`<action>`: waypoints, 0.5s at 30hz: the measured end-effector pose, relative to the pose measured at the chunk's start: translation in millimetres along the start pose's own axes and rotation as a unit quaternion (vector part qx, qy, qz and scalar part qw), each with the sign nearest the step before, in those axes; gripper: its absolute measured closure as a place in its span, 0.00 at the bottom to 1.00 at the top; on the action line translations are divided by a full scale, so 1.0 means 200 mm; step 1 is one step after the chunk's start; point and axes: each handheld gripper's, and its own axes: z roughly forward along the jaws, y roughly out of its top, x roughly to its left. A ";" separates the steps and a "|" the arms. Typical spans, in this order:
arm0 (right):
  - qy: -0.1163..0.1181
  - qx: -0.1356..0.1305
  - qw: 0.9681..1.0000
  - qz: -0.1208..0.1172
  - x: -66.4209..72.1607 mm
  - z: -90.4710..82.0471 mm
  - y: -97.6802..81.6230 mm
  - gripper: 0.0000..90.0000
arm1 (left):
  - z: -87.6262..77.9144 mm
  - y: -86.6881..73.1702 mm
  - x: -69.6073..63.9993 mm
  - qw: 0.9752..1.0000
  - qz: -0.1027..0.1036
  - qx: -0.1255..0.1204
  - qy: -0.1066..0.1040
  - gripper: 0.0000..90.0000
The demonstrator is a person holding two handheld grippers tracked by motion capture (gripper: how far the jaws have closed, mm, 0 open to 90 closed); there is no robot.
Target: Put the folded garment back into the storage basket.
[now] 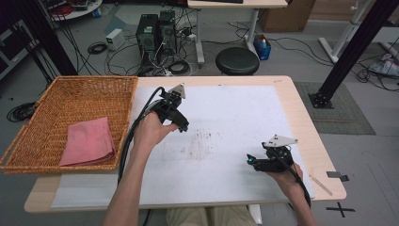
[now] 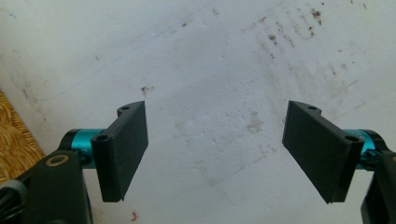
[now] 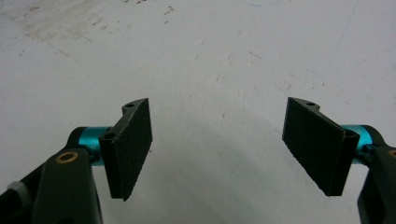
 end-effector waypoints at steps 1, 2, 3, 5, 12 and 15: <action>0.000 0.000 1.000 0.000 0.00 0.00 0.00 0.27 | 0.01 0.00 -0.01 1.000 0.002 0.001 0.000 0.25; 0.001 0.001 1.000 0.000 0.00 0.01 0.00 0.27 | 0.02 0.00 -0.02 1.000 0.001 -0.001 0.000 0.25; 0.001 0.002 1.000 0.000 0.00 0.01 0.00 0.27 | 0.04 -0.01 -0.03 1.000 0.004 0.002 0.001 0.25; 0.002 0.003 1.000 -0.003 0.00 0.01 0.01 0.27 | 0.06 -0.01 -0.05 1.000 0.008 0.007 -0.001 0.25; 0.005 0.006 1.000 -0.008 0.00 0.03 0.02 0.27 | 0.16 -0.05 -0.10 1.000 0.012 0.007 -0.006 0.25; 0.008 0.007 1.000 -0.009 0.00 0.05 0.02 0.27 | 0.20 -0.07 -0.13 1.000 0.010 0.007 -0.007 0.25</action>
